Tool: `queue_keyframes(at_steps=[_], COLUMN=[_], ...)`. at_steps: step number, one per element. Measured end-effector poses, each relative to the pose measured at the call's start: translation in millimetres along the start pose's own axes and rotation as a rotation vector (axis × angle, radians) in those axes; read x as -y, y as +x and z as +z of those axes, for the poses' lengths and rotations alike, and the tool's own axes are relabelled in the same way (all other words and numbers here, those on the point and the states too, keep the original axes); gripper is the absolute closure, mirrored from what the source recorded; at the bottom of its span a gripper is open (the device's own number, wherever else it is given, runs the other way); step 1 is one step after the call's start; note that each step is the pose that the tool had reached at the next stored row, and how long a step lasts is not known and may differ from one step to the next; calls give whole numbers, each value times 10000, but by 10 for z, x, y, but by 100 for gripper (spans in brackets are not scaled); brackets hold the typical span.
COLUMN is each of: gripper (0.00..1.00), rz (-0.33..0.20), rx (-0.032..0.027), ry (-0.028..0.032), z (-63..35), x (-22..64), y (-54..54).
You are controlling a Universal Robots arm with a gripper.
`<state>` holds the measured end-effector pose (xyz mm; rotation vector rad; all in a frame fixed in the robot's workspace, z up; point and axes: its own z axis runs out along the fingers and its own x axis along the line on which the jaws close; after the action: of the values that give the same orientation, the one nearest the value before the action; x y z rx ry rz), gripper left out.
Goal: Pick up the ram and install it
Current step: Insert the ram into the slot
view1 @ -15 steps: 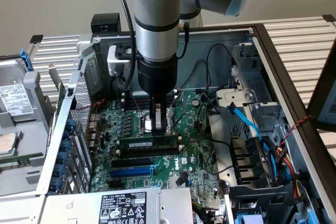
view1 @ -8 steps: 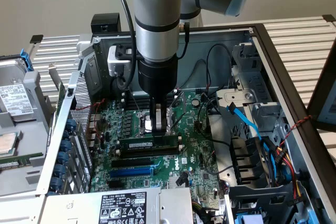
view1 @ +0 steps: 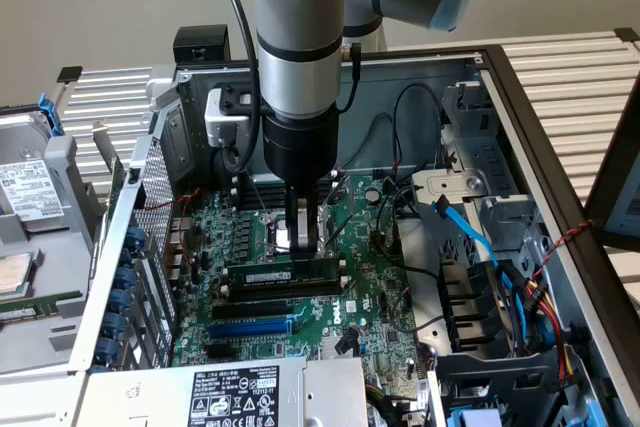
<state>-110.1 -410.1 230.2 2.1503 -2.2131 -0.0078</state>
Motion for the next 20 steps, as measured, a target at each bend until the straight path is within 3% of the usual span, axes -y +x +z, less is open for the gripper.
queue_keyframes(at_steps=[6, 20], gripper=[88, 88], rz=[-3, 5], rx=[78, 77], ry=[0, -3], z=[7, 9], x=[0, 1], y=[-1, 14])
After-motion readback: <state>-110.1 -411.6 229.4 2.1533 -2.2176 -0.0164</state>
